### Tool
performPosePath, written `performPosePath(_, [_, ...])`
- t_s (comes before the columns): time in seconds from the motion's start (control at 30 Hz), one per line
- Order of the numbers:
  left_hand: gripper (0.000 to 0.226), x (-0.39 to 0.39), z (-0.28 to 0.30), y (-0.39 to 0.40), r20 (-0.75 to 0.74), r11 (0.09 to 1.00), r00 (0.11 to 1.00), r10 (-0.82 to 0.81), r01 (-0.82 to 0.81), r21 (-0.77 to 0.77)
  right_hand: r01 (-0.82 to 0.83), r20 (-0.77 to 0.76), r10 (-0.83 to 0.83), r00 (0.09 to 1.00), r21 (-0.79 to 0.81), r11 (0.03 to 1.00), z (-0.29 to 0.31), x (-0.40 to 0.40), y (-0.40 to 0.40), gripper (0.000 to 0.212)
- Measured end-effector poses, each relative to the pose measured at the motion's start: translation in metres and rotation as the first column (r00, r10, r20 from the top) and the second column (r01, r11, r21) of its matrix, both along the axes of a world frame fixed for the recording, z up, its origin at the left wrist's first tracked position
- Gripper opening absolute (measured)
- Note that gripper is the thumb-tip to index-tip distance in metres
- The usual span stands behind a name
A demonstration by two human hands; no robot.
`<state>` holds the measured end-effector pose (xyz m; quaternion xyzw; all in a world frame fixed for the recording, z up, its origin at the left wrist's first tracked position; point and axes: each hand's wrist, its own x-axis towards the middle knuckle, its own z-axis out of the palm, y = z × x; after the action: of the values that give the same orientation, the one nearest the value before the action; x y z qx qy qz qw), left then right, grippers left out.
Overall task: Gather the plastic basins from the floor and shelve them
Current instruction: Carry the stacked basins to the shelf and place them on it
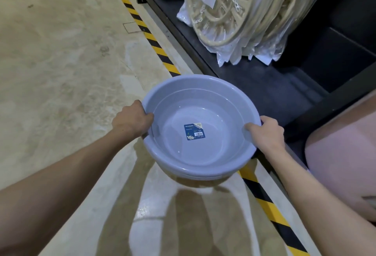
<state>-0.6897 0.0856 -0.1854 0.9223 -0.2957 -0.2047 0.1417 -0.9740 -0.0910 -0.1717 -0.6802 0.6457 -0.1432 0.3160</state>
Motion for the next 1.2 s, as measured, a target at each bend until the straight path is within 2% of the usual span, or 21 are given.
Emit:
performPosePath(0.13, [0.027, 0.003, -0.007, -0.003, -0.015, 1.000, 1.000, 0.000, 0.000, 0.008, -0.007, -0.038, 0.007, 0.999, 0.008, 1.000, -0.007, 0.004, -0.002, 0.013])
performPosePath(0.3, [0.022, 0.002, -0.018, -0.007, -0.104, 0.995, 0.995, 0.010, -0.020, -0.102, -0.042, -0.049, 0.042, 0.998, -0.002, 0.999, -0.023, 0.003, -0.004, 0.014])
performPosePath(0.53, [0.020, 0.000, -0.024, -0.007, -0.167, 0.990, 0.985, 0.037, -0.059, -0.130, -0.017, 0.091, 0.011, 0.996, 0.069, 0.997, -0.040, 0.003, 0.000, 0.022])
performPosePath(0.9, [0.019, 0.001, -0.036, -0.004, -0.197, 0.979, 0.979, 0.040, -0.078, -0.190, -0.025, 0.175, 0.005, 0.985, 0.111, 0.994, -0.044, 0.003, -0.001, 0.021])
performPosePath(1.07, [0.017, 0.012, -0.014, 0.004, -0.191, 0.971, 0.979, 0.075, -0.115, -0.211, -0.051, 0.190, 0.032, 0.981, 0.095, 0.994, -0.019, 0.015, -0.002, 0.013])
performPosePath(1.2, [0.016, 0.024, 0.041, 0.014, -0.149, 0.967, 0.985, 0.086, -0.119, -0.226, -0.070, 0.202, 0.051, 0.978, 0.089, 0.994, 0.031, 0.030, 0.001, 0.012])
